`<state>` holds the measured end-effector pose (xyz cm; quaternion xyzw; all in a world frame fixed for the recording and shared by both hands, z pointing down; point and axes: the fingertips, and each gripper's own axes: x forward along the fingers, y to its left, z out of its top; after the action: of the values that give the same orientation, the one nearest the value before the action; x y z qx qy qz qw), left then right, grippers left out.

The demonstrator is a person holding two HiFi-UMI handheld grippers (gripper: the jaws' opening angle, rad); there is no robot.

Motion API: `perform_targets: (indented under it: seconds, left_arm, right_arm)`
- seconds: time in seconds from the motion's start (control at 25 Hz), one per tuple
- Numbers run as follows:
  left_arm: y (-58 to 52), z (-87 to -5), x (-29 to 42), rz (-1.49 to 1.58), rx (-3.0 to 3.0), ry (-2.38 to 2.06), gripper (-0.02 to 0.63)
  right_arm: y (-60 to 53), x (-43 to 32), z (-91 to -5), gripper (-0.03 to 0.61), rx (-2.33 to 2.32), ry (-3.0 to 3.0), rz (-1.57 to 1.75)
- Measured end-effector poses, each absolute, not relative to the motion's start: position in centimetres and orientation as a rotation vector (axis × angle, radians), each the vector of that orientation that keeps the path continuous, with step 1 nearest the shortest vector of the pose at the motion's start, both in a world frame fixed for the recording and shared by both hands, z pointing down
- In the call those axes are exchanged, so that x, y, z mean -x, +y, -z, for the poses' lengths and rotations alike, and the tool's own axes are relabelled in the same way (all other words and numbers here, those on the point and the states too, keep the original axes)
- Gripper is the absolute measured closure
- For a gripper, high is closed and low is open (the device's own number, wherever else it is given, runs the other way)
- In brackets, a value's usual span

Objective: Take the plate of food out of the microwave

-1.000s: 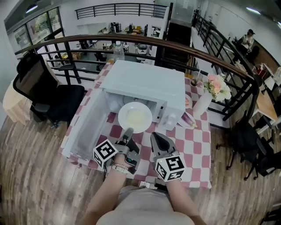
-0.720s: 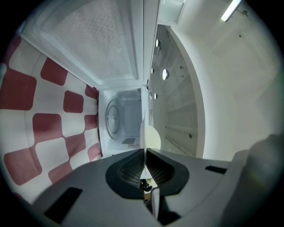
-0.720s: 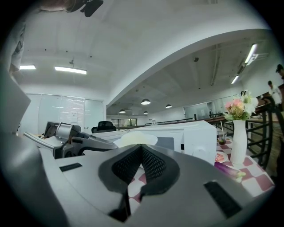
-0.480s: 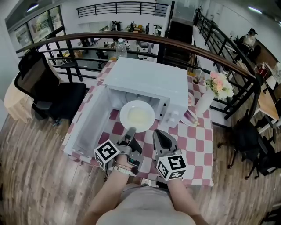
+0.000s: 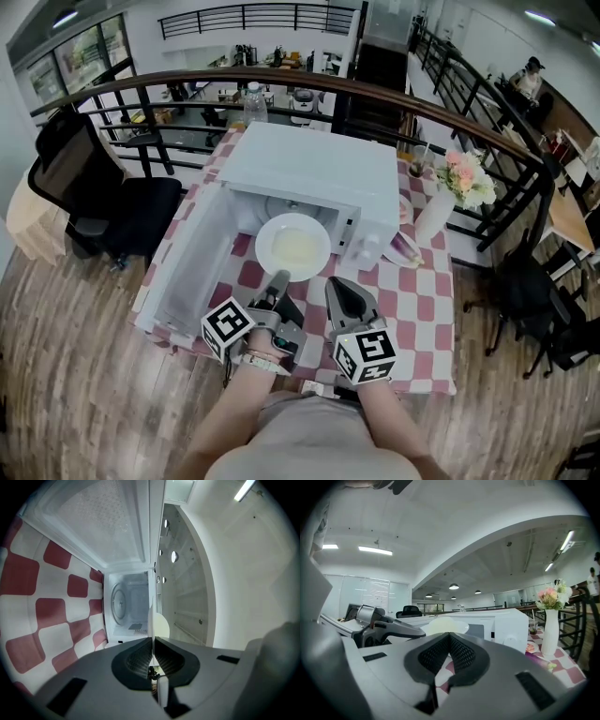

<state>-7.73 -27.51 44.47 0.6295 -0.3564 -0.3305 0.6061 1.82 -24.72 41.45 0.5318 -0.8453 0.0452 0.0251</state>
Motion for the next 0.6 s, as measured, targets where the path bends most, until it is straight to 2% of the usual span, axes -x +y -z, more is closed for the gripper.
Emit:
perform_targets:
  seconds: [0.6]
  left_arm:
    - [-28.07, -44.11, 7.11, 0.764, -1.462, -0.804, 0.597]
  right_arm:
    - [-25.22, -2.01, -41.27, 0.555, -1.633, -2.626, -0.124]
